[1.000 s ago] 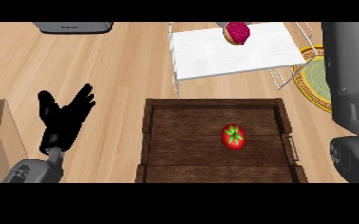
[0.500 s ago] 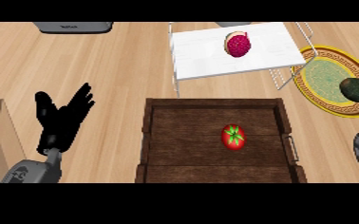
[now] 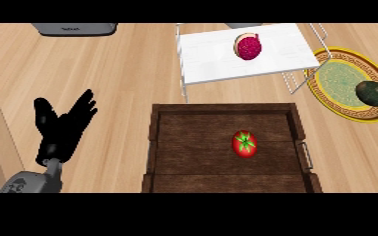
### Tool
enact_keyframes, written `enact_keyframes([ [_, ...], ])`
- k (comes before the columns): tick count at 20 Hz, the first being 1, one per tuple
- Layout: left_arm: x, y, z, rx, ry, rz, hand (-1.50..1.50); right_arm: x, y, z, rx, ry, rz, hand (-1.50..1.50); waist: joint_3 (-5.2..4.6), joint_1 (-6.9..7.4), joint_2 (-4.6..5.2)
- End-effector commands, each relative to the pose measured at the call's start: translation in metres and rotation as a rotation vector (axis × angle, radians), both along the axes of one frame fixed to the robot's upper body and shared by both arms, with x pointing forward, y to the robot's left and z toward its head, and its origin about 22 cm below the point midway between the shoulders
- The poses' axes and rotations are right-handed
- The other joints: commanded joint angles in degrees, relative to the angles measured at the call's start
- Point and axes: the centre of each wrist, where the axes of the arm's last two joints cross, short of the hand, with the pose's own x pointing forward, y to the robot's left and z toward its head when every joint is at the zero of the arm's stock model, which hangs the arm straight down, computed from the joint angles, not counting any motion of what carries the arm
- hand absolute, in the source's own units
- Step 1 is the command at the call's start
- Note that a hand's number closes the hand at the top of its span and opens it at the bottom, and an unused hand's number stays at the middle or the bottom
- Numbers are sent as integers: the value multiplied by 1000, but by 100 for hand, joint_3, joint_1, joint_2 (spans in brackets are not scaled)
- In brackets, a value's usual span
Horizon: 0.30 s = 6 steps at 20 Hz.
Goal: Pick the cupcake from the tray and place it in the tiered shelf
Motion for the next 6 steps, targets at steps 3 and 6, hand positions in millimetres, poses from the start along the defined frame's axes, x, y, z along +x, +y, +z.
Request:
enact_keyframes([
  [3,-19,12,-17,-34,65,44,0,-28,-68,1,45,-9,23,-150,-77,21,27],
  [6,-7,25,-11,-9,51,41,0,-44,-94,-9,11,-13,55,-150,-78,-43,19],
])
